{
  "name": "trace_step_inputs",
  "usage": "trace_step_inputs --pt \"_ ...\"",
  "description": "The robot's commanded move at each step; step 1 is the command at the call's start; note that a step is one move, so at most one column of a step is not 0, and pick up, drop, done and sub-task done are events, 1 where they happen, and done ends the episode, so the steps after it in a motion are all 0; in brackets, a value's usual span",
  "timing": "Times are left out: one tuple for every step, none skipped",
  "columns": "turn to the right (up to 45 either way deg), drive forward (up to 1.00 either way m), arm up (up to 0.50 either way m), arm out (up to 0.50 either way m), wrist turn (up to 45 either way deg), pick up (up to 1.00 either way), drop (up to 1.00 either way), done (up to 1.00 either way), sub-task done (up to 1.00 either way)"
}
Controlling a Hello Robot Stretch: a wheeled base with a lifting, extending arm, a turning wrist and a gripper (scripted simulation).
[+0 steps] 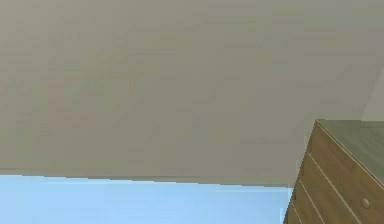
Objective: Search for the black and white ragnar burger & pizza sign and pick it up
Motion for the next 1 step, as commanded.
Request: trace_step_inputs --pt "0.0 0.00 0.50 0.00 0.0 0.00 0.00 0.00 0.00"
